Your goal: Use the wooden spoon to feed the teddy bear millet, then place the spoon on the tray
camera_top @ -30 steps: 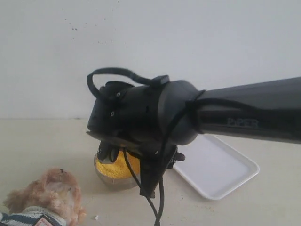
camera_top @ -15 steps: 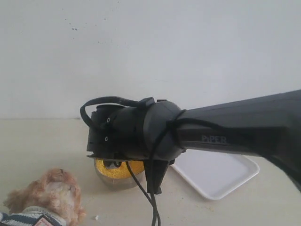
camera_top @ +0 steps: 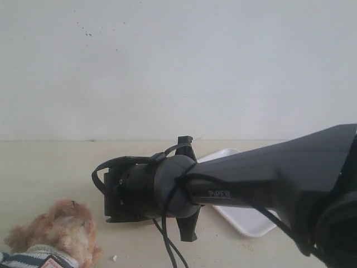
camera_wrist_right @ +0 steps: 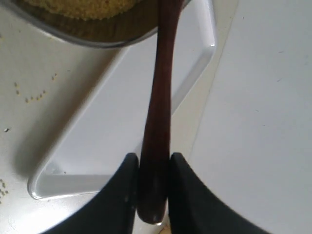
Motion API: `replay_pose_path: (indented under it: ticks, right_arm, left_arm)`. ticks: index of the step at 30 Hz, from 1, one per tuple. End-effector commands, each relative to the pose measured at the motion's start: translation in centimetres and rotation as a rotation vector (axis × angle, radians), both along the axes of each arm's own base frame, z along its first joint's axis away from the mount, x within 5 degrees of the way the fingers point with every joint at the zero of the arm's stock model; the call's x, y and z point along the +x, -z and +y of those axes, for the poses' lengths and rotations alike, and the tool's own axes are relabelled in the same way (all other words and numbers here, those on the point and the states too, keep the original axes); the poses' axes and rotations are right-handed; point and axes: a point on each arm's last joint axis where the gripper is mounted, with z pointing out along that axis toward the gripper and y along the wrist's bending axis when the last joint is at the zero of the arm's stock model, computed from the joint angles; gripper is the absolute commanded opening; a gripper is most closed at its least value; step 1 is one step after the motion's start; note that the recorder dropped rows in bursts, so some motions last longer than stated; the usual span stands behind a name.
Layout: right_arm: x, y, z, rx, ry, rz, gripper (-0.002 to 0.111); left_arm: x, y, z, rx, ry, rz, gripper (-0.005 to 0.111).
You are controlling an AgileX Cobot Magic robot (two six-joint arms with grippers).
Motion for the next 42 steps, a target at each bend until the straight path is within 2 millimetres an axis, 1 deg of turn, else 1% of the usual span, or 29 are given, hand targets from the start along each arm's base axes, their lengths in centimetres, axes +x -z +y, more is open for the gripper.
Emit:
replay_pose_path:
  ticks: [1, 10, 27, 42]
  right_arm:
    - [0.4, -0.2, -0.1, -0.006, 0.001, -0.029, 0.0]
    - [0.3, -0.2, -0.1, -0.004, 0.001, -0.026, 0.0]
    - [-1.6, 0.4, 1.1, 0.021, -0.006, 0.063, 0.0]
    - [-1.9, 0.5, 1.0, 0.07, 0.037, 0.084, 0.0]
  left_arm:
    - [0.0, -0.1, -0.2, -0.028, 0.003, 0.001, 0.004]
    - [0.0, -0.1, -0.2, -0.028, 0.003, 0.001, 0.004]
    - [0.0, -0.1, -0.2, -0.028, 0.003, 0.001, 0.004]
    - [0.0, -0.1, -0.2, -0.028, 0.003, 0.001, 0.004]
